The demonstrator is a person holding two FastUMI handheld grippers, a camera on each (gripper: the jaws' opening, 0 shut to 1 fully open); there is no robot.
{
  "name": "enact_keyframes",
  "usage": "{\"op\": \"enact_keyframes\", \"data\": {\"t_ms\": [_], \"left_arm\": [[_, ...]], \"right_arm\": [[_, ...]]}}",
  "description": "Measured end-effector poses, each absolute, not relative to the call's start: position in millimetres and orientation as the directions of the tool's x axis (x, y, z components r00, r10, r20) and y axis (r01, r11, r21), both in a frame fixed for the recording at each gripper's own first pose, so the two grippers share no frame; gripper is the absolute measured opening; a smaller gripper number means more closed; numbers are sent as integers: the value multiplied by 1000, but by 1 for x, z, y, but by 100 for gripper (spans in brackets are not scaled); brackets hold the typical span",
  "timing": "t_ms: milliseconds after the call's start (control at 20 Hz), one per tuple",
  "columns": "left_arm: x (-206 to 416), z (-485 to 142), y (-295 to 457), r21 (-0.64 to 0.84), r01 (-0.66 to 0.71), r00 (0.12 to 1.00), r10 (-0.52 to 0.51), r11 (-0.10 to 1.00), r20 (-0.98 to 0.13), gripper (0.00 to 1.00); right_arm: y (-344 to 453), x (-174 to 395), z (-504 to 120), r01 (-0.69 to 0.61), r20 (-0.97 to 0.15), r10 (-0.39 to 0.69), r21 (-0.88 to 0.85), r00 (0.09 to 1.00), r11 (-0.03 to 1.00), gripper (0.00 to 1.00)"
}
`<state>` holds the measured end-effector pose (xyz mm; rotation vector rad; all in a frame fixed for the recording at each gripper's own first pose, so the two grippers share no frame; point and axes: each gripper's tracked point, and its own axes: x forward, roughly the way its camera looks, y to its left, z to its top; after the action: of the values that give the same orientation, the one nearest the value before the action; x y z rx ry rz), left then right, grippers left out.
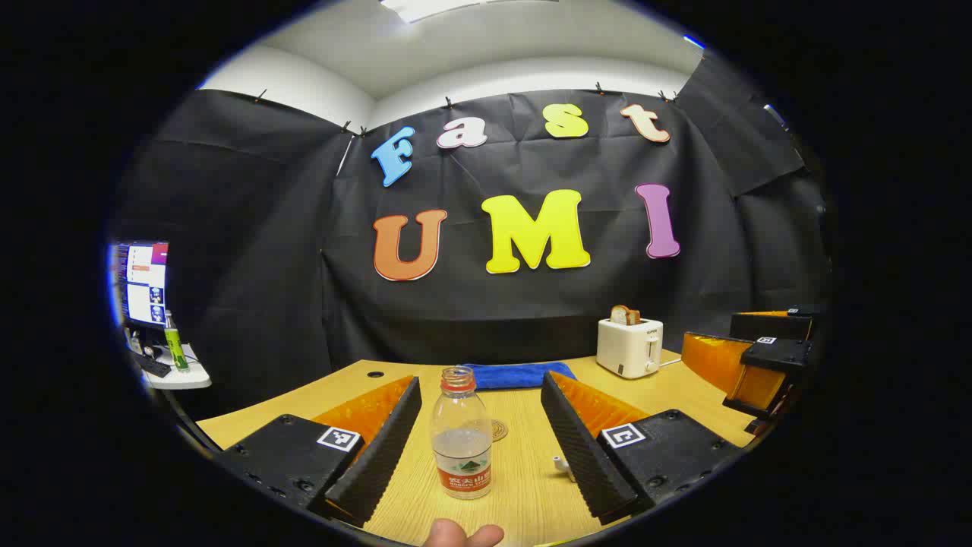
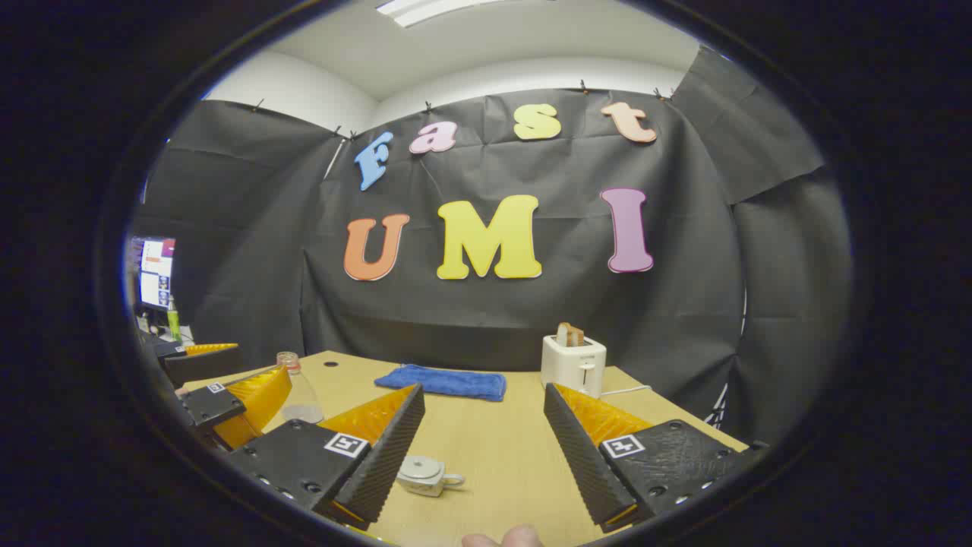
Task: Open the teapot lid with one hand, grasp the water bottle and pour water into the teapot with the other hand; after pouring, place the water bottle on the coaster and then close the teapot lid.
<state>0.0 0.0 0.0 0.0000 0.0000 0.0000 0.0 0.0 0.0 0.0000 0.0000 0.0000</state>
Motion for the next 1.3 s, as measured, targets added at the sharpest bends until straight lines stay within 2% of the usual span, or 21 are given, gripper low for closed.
{"op": "enact_keyframes", "data": {"t_ms": [800,1300], "left_arm": [[4,-5,8,-16,9,1000,-10,1000,-19,99],[5,-7,9,-18,10,1000,-10,1000,-27,99]], "right_arm": [[9,7,-7,11,-17,-11,1,1000,1000,96],[19,17,-31,-22,-62,21,-6,998,1000,96]]}}
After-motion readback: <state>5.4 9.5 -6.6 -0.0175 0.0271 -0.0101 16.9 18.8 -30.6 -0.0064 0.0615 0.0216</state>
